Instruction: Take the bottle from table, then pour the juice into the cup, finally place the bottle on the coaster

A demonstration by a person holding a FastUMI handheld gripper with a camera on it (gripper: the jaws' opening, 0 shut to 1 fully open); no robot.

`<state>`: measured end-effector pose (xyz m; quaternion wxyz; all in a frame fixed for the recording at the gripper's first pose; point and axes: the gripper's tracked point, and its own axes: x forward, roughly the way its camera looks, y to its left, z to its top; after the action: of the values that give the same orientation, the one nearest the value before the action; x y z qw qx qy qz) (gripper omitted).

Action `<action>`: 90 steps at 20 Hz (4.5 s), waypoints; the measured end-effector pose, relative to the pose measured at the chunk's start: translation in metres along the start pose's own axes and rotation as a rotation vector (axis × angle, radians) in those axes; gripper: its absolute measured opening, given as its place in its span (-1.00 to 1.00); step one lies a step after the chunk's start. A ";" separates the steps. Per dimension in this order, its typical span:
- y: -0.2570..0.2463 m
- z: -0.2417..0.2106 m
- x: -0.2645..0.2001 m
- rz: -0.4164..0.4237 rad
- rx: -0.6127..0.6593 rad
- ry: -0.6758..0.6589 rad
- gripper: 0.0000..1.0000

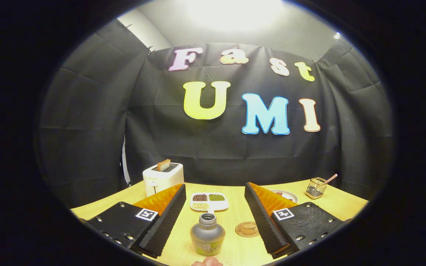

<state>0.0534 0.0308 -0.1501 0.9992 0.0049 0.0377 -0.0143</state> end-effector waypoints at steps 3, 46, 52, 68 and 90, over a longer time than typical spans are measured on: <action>0.000 -0.011 0.001 -0.005 -0.012 -0.004 0.95; -0.048 -0.091 0.021 0.044 0.761 0.094 0.55; -0.059 -0.103 0.033 0.045 1.007 0.151 0.52; -0.086 -0.094 0.033 0.064 1.527 0.081 0.52; -0.095 -0.089 0.037 0.085 1.793 0.011 0.52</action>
<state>0.0809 -0.0641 -0.2426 0.6197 0.7846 0.0169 -0.0011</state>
